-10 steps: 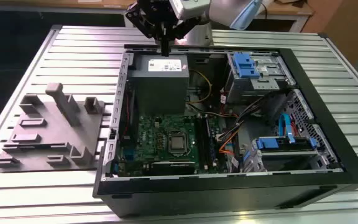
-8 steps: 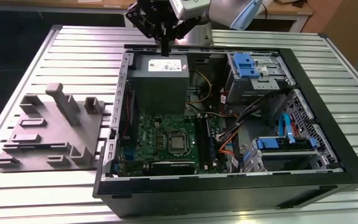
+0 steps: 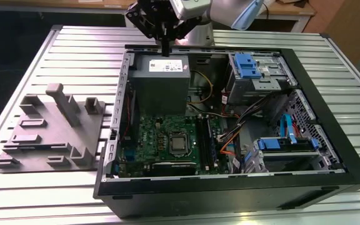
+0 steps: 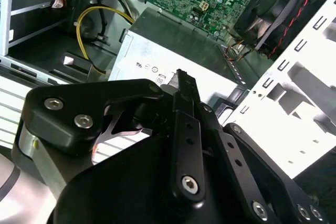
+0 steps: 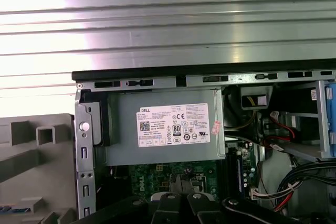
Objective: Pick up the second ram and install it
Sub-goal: 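Reach for the second ram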
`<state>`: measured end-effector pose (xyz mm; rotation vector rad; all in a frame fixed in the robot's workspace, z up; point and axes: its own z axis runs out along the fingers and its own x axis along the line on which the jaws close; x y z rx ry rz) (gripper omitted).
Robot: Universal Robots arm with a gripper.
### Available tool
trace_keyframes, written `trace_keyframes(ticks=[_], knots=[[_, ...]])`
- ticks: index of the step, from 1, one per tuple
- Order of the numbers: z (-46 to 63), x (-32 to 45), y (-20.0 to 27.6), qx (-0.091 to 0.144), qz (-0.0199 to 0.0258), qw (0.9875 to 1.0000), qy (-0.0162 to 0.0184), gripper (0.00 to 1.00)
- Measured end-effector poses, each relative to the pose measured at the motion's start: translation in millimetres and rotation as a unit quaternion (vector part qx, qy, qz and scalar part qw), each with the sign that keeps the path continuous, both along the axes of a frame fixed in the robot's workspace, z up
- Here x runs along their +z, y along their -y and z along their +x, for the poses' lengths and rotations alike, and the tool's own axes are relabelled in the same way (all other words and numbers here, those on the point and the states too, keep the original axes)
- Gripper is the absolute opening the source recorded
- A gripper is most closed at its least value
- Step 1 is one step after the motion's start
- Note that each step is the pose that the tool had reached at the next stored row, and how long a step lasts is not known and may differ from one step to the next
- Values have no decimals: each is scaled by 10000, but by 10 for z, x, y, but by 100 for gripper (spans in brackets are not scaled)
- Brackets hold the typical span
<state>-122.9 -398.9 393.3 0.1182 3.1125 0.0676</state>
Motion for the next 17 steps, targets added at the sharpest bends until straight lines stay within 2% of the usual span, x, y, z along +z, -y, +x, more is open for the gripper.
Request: trace_keyframes(ticks=[7, 17], knots=[[-65, -1, 0, 1, 0, 10000, 1, 10], [-219, -3, 0, 1, 0, 10000, 10, 10]])
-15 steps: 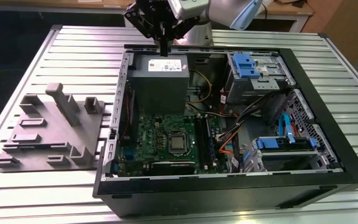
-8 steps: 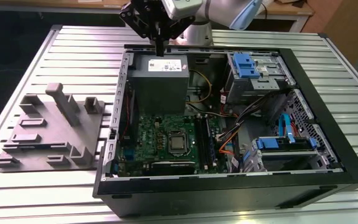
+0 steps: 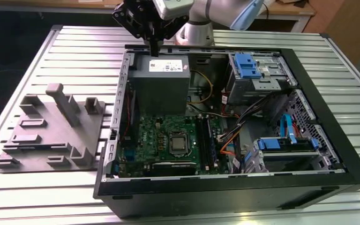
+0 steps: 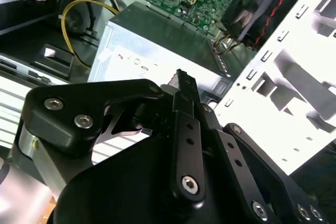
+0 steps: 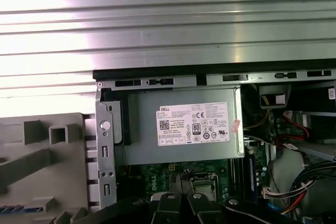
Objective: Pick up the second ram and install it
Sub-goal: 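Reach for the second ram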
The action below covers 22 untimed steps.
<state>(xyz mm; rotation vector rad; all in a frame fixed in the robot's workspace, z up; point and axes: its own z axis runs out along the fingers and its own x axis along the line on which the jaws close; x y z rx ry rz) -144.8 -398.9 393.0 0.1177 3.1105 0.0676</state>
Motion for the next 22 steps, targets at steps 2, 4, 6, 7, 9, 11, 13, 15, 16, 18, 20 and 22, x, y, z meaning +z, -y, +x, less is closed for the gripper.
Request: trace_keyframes(ticks=[2, 4, 6, 7, 9, 11, 13, 15, 16, 18, 20, 22], knots=[[-31, -1, 0, 0, 0, 10000, 2, 10], [-60, -2, 0, -1, 0, 10000, 3, 10], [-96, -4, 0, -1, 1, 10000, 6, 10], [-115, -5, 0, -1, 1, 10000, 8, 10], [-149, -7, 0, 0, 0, 10000, 11, 10], [-181, -9, 0, 0, 0, 10000, 12, 10], [-213, -10, 0, -1, 0, 10000, 13, 10], [-244, -12, 0, -1, 0, 10000, 14, 10], [-260, -13, 0, -1, 1, 10000, 15, 10], [-291, -14, 0, 0, 0, 10000, 16, 10], [-322, -15, 0, 0, 0, 10000, 17, 10], [-353, -15, 0, 0, 0, 10000, 19, 10]])
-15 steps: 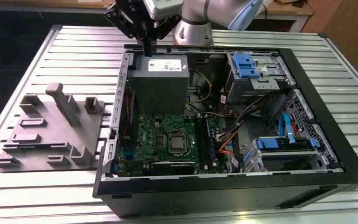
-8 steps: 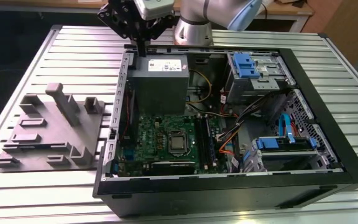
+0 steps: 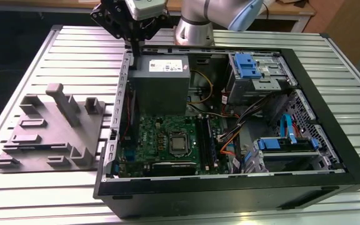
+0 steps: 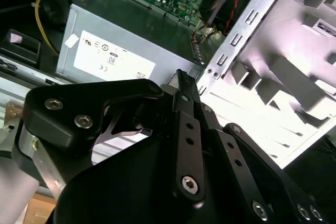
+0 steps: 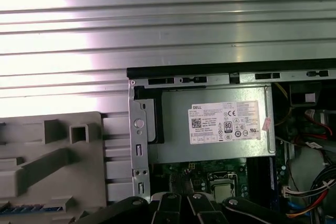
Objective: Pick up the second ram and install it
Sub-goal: 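Reach for the second ram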
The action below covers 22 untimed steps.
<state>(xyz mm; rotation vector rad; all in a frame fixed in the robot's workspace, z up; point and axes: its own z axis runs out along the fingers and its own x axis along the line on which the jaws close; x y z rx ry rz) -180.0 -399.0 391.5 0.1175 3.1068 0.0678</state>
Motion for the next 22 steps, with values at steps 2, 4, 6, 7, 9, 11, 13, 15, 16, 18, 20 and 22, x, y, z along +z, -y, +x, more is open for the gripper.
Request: trace_keyframes(ticks=[2, 4, 6, 7, 9, 11, 13, 15, 16, 18, 20, 22], knots=[[-32, -1, 0, -1, 0, 10000, 1, 10], [-59, -2, 0, -1, 0, 10000, 3, 10], [-86, -3, 0, -1, 0, 10000, 4, 10], [-100, -3, 0, 0, 0, 10000, 4, 10], [-128, -4, 0, 0, 0, 10000, 5, 10], [-156, -4, 0, 0, 0, 10000, 6, 10], [-184, -5, 0, 0, 1, 10000, 7, 10], [-214, -5, 0, 0, 0, 10000, 8, 10], [-230, -5, 0, -1, 0, 10000, 8, 10], [-263, -6, 0, -1, 0, 10000, 10, 10], [-296, -6, 0, 0, 0, 10000, 12, 10], [-334, -7, 0, 0, 0, 10000, 15, 10]])
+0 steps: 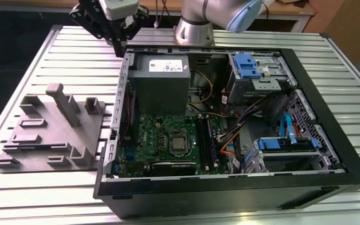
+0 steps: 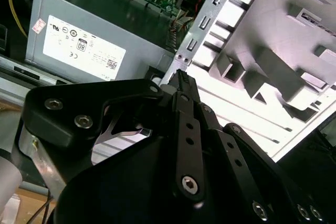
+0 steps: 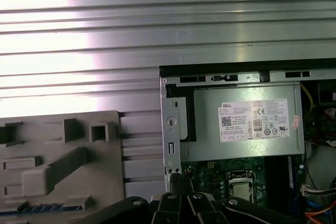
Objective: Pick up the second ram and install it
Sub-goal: 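Reach for the second ram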
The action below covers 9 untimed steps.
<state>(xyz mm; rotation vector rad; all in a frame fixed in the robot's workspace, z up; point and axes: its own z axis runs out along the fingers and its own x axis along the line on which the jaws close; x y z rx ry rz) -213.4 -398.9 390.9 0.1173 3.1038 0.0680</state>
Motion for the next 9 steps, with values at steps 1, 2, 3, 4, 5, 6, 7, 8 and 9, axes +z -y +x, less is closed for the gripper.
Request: trace_keyframes(ticks=[1, 2, 3, 4, 5, 6, 7, 8, 9], knots=[[-18, 0, 0, 0, 0, 10000, 2, 10], [-36, 0, 0, 0, 0, 10000, 3, 10], [-53, -1, 0, 0, 0, 10000, 5, 10], [-69, -1, 0, 0, 0, 10000, 6, 10], [-86, -1, 0, -1, 0, 10000, 7, 10], [-106, -1, 0, -1, 0, 10000, 9, 10], [-126, -1, 0, 0, 0, 10000, 11, 10], [-145, -1, 0, 0, 0, 10000, 14, 10], [-164, -1, 0, 0, 0, 10000, 16, 10]])
